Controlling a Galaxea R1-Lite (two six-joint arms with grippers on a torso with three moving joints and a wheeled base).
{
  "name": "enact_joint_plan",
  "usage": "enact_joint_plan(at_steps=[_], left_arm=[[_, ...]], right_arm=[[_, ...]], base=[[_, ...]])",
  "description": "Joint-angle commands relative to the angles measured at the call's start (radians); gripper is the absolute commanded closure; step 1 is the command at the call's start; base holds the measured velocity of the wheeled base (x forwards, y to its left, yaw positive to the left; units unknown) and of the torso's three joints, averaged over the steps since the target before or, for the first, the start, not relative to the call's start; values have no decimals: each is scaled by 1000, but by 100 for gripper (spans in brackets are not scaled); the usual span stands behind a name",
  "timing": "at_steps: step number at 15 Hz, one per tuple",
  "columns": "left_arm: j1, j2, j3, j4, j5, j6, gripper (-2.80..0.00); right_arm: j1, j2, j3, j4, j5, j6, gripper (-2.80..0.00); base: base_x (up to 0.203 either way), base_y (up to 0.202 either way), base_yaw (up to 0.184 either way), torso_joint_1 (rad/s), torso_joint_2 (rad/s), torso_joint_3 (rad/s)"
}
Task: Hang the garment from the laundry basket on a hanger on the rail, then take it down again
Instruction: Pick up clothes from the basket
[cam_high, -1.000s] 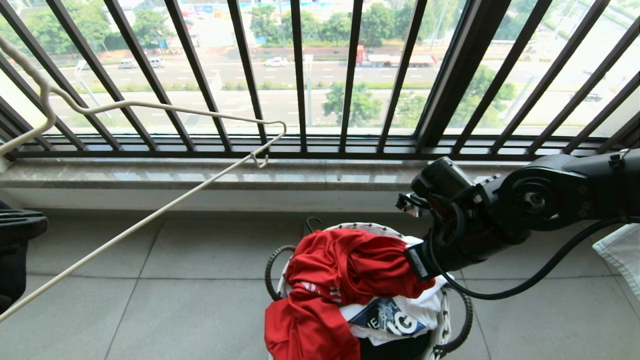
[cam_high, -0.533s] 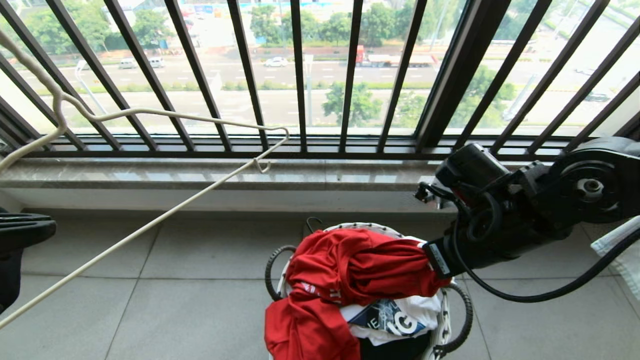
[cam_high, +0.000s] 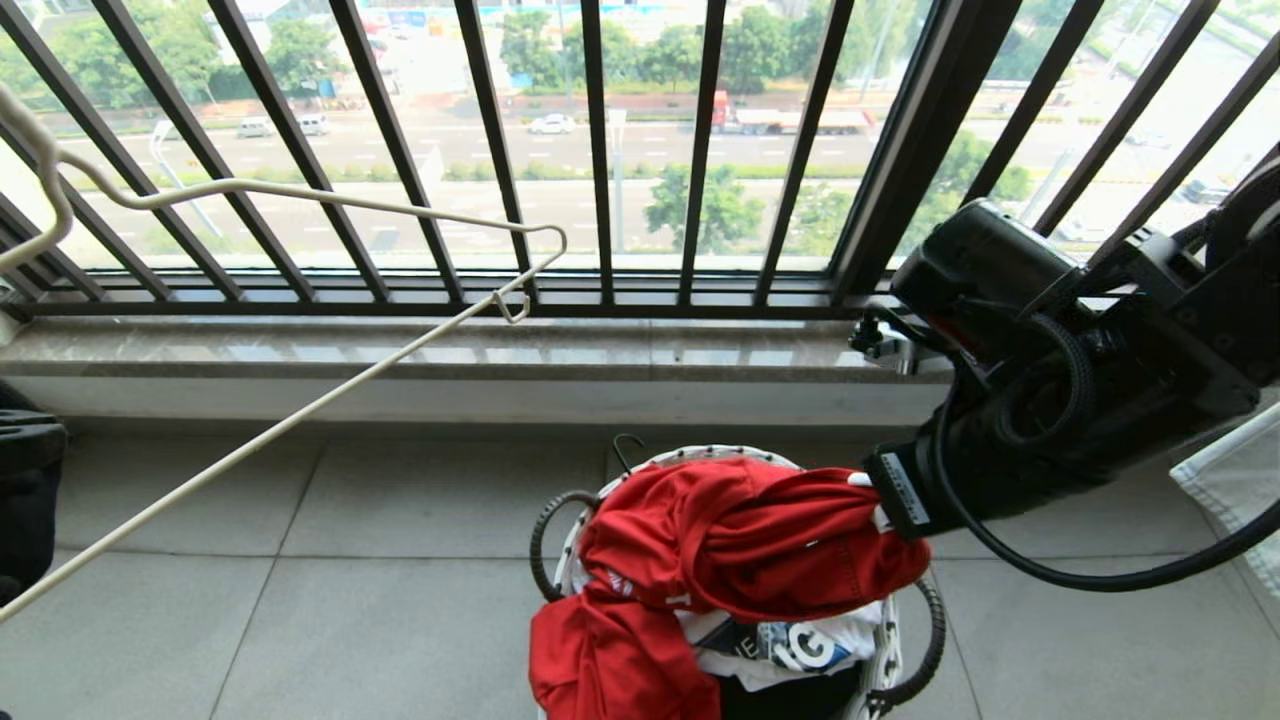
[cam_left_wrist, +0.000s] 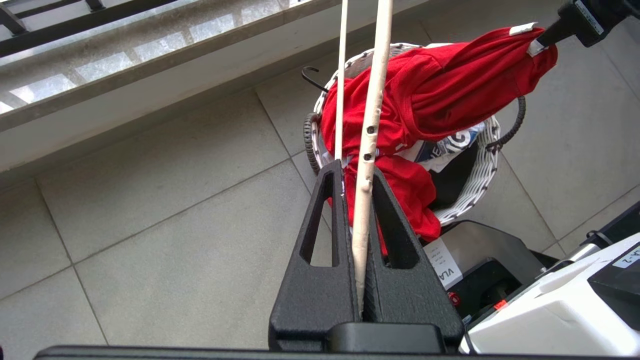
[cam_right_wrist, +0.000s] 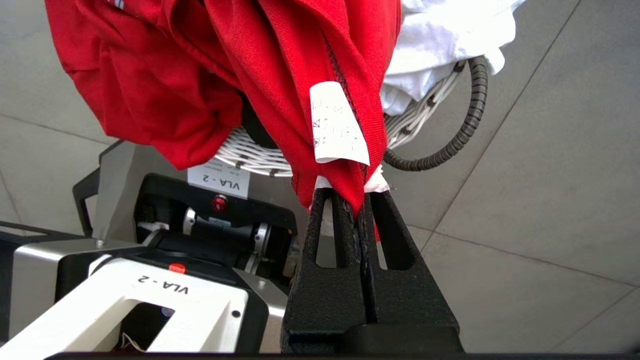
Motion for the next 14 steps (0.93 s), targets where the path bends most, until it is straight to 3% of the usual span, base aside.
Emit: enact_joint_plan(at_steps=[1, 7, 11, 14], left_arm=[[0, 7, 4, 3, 1, 0, 0], [0, 32, 24, 2, 1, 2, 0], [0, 27, 22, 2, 1, 2, 0], [0, 25, 21, 2, 1, 2, 0]], right_arm=[[-12, 92, -17, 10, -2, 11, 0], [-112, 285, -29, -141, -4, -23, 0], [-100, 316, -28, -282, 34, -73, 0], [-24, 327, -32, -289, 85, -86, 0]], base=[[0, 0, 0, 0, 0, 0], [0, 0, 0, 0, 0, 0], [0, 0, 0, 0, 0, 0], [0, 0, 0, 0, 0, 0]])
